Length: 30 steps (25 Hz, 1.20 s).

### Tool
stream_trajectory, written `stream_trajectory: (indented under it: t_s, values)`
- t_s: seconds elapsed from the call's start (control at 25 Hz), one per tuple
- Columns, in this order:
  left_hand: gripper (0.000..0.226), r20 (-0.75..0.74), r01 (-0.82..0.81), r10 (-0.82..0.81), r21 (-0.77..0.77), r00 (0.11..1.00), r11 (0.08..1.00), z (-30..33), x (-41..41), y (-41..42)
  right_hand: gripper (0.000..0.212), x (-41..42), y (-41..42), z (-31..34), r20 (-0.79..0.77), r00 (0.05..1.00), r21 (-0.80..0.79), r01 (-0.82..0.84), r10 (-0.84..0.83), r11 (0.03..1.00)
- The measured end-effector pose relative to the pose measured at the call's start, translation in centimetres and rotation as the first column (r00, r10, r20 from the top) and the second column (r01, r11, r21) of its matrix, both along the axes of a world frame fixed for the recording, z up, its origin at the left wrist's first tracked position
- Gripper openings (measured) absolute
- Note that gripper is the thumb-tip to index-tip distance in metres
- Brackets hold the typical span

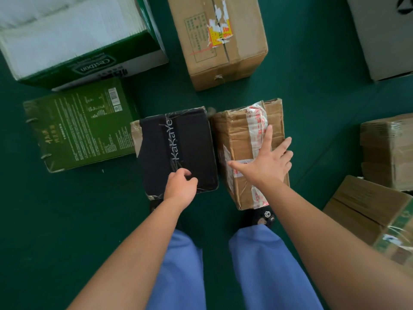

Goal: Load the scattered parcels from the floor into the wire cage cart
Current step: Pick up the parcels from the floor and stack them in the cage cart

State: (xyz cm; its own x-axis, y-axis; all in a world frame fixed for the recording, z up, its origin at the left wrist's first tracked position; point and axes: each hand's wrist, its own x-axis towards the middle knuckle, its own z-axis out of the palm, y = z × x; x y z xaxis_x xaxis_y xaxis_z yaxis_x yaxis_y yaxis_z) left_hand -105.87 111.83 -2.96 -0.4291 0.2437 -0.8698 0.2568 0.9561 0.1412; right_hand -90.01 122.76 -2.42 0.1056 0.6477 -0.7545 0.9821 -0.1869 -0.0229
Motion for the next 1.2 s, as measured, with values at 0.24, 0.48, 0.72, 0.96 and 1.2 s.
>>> stream_trajectory:
  t_s: [0.24,0.48,0.72,0.96,1.2]
  values:
    - [0.065,-0.156,-0.088,0.065,-0.148,0.986,0.985,-1.3,-5.0,-3.6,0.13,-2.9,-1.9,-1.4,-0.007,0.996,0.029,0.086,-0.085,0.996]
    - [0.089,-0.061,-0.285,0.28,-0.107,0.958,0.952,-4.0,-8.4,-5.0,0.125,-4.0,-2.3,-3.7,0.059,0.998,0.022,0.026,-0.027,0.999]
    - [0.085,-0.126,-0.425,0.413,-0.097,0.902,0.9,-4.9,-9.4,-4.6,0.14,-5.0,-3.2,-4.5,0.092,0.994,0.0,0.053,-0.053,0.999]
    - [0.086,-0.129,-0.335,0.316,-0.169,0.94,0.927,-4.8,-9.1,-4.2,0.14,-5.8,-2.8,-4.8,0.129,0.986,0.017,0.101,-0.102,0.995]
    - [0.077,-0.15,-0.317,0.301,-0.096,0.942,0.943,-3.6,-8.4,-3.9,0.133,-4.1,-4.3,-3.5,0.131,0.975,0.074,0.169,-0.178,0.983]
